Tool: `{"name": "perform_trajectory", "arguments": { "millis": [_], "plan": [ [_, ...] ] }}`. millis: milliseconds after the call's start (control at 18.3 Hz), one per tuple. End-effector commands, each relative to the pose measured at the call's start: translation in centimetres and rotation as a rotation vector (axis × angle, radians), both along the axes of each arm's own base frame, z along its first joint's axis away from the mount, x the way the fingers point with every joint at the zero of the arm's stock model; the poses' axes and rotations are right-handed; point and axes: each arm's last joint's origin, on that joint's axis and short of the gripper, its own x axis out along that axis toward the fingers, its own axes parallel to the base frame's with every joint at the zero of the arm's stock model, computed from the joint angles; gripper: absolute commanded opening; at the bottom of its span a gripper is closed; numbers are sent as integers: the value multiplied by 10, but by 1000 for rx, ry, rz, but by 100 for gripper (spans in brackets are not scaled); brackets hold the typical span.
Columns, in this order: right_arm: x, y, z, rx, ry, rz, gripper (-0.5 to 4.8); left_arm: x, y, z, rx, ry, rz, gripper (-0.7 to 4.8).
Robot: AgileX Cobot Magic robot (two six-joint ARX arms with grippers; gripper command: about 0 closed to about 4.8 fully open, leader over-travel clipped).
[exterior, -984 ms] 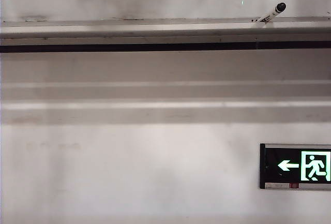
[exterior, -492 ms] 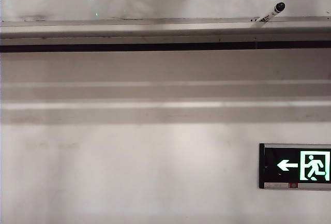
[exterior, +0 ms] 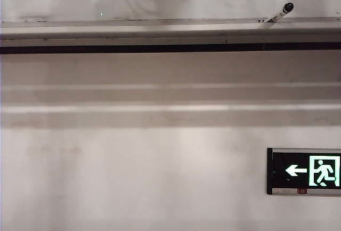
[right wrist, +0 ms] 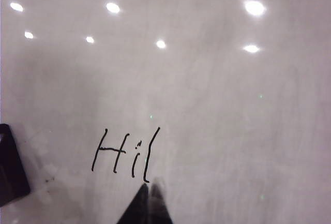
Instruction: Wipe the whiteboard clean using the black magnetic whiteboard eraser attached to the whiteboard.
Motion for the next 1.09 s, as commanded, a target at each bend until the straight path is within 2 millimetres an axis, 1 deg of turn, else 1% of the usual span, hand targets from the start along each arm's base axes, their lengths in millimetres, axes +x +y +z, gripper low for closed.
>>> {"name": "perform_trajectory", "arguments": {
  "millis": [55,438,492,547,602,656,820,930,1094],
  "plan": [
    [-5,-1,3,22,-18,15,-1,8,-4,-3,-16,-28,-1,479],
    [-5,-1,3,19,-13,17,-1,25,-13,-18,-17,0,26,479],
    [-5,-1,3,19,-14,17,-1,27,-14,-20,-12,3,22,409],
    [-5,-1,3,19,-14,17,-1,27,-15,-20,-11,0,19,274],
    [-5,-1,3,19,-14,17,-1,28,-15,-21,3,-6,20,214],
    [-5,-1,3,12,-16,28,-1,28,-16,-21,48,-17,13,199],
    [-5,0,3,3,-18,44,-1,26,-19,-15,152,-75,-67,198],
    [-5,0,3,-4,-20,55,-1,23,-20,-8,232,-130,-108,182],
    [-5,0,3,-1,-18,58,-1,15,-25,4,318,-204,-187,182]
  ]
}}
